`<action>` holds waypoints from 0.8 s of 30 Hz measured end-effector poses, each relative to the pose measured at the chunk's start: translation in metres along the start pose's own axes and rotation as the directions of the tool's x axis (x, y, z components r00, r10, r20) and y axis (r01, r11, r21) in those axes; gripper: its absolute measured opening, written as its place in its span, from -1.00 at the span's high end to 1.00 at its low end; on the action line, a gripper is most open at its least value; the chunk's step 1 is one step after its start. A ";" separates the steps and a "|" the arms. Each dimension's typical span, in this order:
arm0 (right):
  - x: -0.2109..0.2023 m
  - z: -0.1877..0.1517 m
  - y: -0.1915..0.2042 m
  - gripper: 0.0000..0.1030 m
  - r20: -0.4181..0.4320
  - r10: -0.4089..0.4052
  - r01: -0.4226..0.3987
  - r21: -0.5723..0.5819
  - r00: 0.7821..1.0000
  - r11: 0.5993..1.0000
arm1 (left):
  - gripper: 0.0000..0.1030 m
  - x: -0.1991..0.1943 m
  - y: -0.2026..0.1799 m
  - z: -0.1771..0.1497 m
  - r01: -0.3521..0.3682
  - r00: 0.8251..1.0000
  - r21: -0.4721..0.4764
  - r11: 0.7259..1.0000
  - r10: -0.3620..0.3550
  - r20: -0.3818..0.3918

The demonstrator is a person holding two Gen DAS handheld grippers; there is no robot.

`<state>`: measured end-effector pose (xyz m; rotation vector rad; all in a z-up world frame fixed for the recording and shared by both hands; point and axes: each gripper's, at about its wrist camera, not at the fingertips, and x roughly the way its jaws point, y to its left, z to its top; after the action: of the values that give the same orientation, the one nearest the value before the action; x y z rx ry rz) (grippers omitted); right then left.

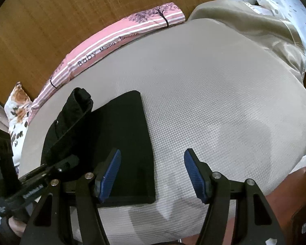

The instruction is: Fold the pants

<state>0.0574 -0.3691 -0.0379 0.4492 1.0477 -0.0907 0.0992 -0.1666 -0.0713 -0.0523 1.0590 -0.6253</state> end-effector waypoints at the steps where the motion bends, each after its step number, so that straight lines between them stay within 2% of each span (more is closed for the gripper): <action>1: -0.001 0.000 -0.001 -0.21 -0.006 0.015 -0.015 0.001 1.000 1.000 | 0.37 0.000 -0.004 0.000 -0.003 1.000 0.014 1.000 0.003 -0.003; 4: 0.007 0.005 0.002 -0.21 -0.036 0.081 -0.081 0.005 0.996 0.997 | 0.21 -0.006 -0.012 -0.002 -0.006 1.000 0.063 0.998 0.006 -0.011; 6: 0.015 0.010 0.004 -0.21 -0.063 0.145 -0.145 0.014 0.987 0.989 | 0.18 -0.012 -0.015 -0.004 0.021 0.999 0.087 0.996 -0.019 -0.033; 9: 0.030 0.018 0.008 -0.23 -0.122 0.251 -0.249 0.035 0.960 0.968 | 0.13 -0.029 -0.014 -0.010 0.044 0.999 0.107 0.993 -0.042 -0.015; 11: 0.042 0.022 0.012 -0.23 -0.166 0.303 -0.302 0.031 0.938 0.953 | -0.01 -0.043 -0.009 -0.012 0.014 1.000 0.122 0.992 -0.017 0.023; 15: 0.070 0.029 0.020 -0.24 -0.246 0.362 -0.362 0.047 0.899 0.931 | -0.12 -0.065 0.025 -0.009 -0.054 0.996 0.046 0.997 0.051 0.080; 17: 0.086 0.032 0.022 -0.24 -0.290 0.403 -0.400 0.071 0.868 0.914 | -0.13 -0.068 0.047 -0.009 -0.096 0.992 -0.011 0.995 0.097 0.079; 20: 0.098 0.038 0.022 -0.24 -0.305 0.442 -0.440 0.081 0.843 0.894 | -0.13 -0.069 0.080 -0.011 -0.149 0.985 -0.090 0.985 0.155 0.070; 24: 0.110 0.047 0.021 -0.22 -0.317 0.495 -0.495 0.087 0.809 0.865 | -0.13 -0.061 0.101 -0.016 -0.176 0.982 -0.130 0.976 0.183 0.038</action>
<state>0.1567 -0.3534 -0.1051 0.7456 1.2255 0.4703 0.1116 -0.0479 -0.0640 -0.0807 1.0414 -0.3913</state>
